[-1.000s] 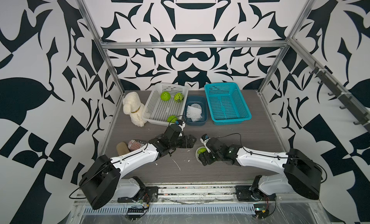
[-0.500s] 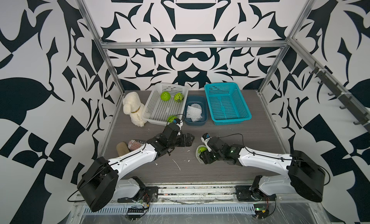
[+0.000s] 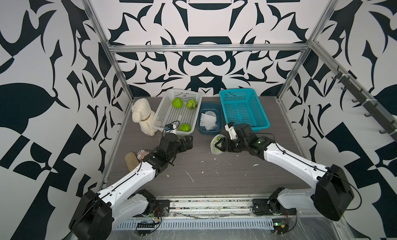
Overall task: Sleeve custard apples in foam nets
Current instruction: Pick up the custard apple from the center of the board, then place the custard apple in the basket.
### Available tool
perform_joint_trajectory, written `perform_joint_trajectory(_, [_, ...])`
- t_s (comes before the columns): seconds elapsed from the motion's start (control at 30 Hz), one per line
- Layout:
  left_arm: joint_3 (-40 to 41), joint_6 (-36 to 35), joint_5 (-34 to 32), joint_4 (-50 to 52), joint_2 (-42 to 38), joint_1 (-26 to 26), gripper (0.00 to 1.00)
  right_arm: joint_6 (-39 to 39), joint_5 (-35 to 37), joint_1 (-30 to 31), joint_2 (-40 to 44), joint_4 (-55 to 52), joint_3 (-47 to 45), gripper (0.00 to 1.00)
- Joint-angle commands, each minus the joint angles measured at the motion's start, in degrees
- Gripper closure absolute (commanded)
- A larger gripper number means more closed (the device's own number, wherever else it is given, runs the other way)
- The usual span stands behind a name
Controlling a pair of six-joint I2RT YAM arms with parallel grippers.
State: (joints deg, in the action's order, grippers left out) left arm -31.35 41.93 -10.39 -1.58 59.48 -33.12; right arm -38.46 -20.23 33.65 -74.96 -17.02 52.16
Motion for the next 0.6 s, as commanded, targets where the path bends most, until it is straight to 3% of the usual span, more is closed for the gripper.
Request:
perform_joint_trajectory(0.0, [1.8, 2.7, -1.1, -1.5, -0.8, 1.7, 0.00, -2.3, -6.3, -1.4, -0.2, -1.3, 5.8, 0.43])
perform_joint_trajectory(0.27, [4.8, 5.5, -1.1, -4.1, -0.6, 3.7, 0.01, -2.2, -12.4, -3.1, -0.8, -2.1, 13.7, 0.43])
perform_joint_trajectory(0.57, [5.3, 6.6, -0.3, -5.2, 0.9, 4.1, 0.00, -5.1, -18.5, -4.6, -2.3, 2.9, 16.1, 0.45])
